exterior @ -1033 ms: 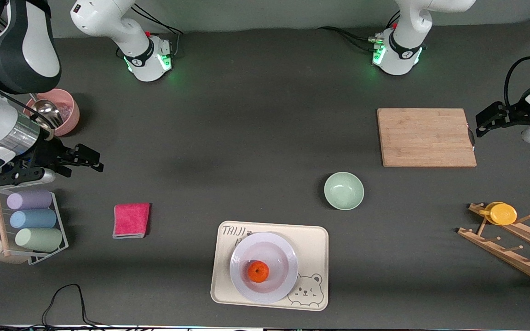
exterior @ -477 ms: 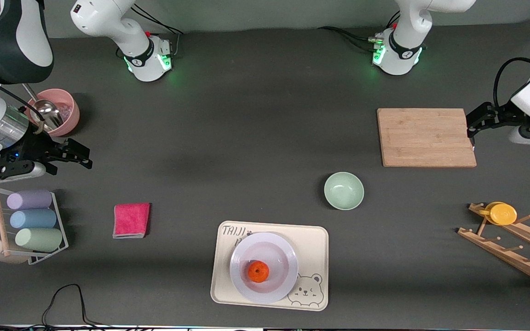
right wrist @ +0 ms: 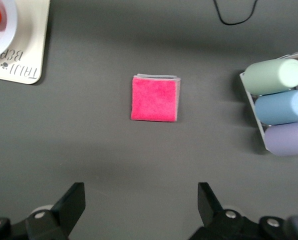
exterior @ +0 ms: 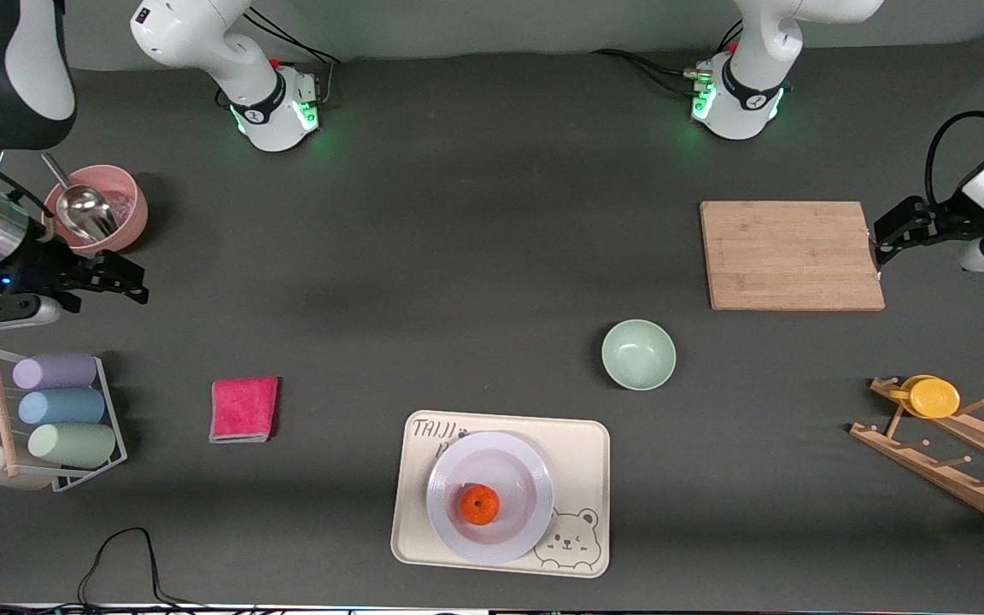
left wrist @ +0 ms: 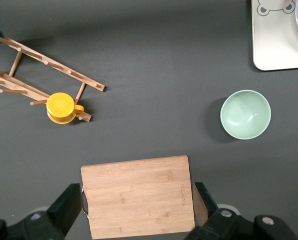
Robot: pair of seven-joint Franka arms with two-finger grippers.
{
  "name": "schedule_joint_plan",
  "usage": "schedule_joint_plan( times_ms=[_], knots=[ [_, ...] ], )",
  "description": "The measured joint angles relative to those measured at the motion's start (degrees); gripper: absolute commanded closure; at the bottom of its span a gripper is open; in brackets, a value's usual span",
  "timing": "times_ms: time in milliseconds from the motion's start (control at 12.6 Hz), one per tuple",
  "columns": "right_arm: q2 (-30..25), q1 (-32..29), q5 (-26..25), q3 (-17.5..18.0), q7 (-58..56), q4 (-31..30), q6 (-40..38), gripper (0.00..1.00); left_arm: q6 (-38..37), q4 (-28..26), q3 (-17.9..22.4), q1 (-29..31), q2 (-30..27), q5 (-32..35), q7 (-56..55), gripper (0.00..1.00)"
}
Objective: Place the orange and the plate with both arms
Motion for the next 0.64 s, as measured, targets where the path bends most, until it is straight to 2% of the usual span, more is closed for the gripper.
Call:
schedule_joint_plan(
  times_ms=[318, 636],
  knots=[
    [-0.1, -3.4, 0.0, -0.6, -0.5, 2.6, -5.6, 0.0, -0.5, 0.1, 0.2, 1.3, -0.8, 0.0, -0.1, 0.0],
    [-0.2, -3.7, 0.0, -0.6, -0.6, 3.2, -7.9, 0.0, -2.4, 0.1, 0.3, 1.9, -1.0, 0.0, -0.1, 0.0]
  ],
)
